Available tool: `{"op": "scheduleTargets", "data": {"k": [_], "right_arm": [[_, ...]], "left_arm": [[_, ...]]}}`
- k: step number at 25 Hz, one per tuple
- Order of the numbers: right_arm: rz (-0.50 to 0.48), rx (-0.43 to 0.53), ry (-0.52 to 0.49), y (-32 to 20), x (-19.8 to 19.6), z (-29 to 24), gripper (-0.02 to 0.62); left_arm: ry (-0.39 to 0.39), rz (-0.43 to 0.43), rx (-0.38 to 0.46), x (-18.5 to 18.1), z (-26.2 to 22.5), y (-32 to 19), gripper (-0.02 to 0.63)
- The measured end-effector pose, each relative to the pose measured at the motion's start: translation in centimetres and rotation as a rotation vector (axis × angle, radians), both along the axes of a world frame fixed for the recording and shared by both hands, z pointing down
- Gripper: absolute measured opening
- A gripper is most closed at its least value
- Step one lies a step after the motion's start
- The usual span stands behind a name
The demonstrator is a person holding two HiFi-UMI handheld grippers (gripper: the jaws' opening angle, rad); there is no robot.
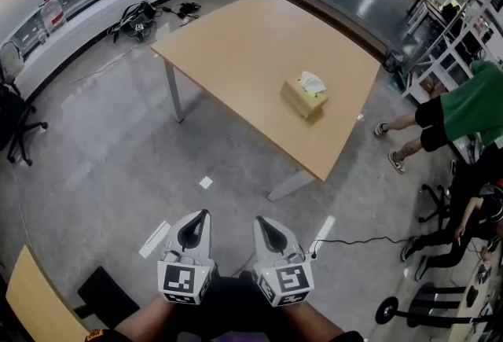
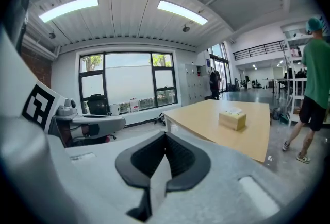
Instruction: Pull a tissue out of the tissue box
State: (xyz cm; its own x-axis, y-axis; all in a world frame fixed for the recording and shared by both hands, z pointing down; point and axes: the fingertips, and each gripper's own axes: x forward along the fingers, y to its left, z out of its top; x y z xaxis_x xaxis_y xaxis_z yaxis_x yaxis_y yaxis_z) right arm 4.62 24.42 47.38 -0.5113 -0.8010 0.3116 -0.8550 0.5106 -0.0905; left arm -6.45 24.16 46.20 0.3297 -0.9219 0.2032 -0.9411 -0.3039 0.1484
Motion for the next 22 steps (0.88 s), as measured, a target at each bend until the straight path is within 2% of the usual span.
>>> {"op": "scheduleTargets", "data": {"k": [9,16,22], "right_arm": [[0.080,0.031,0.020,-6.4,-6.2,-2.1,-0.008],[0.059,0.040,0.020,-9.3,-9.9,-2.1,-0.008],[0.025,0.044,0.011,-11.2,-12.4,-2.3,-0.008]], "left_arm": [[0.005,0.074,0.015,-6.3,-1.8,-6.8,0.018],[-0.002,0.028,0.015,-10.9,-1.1,-9.1,0.018],[-0.003,0.007,0.015,-12.6,-1.2,-10.6,0.017]]}}
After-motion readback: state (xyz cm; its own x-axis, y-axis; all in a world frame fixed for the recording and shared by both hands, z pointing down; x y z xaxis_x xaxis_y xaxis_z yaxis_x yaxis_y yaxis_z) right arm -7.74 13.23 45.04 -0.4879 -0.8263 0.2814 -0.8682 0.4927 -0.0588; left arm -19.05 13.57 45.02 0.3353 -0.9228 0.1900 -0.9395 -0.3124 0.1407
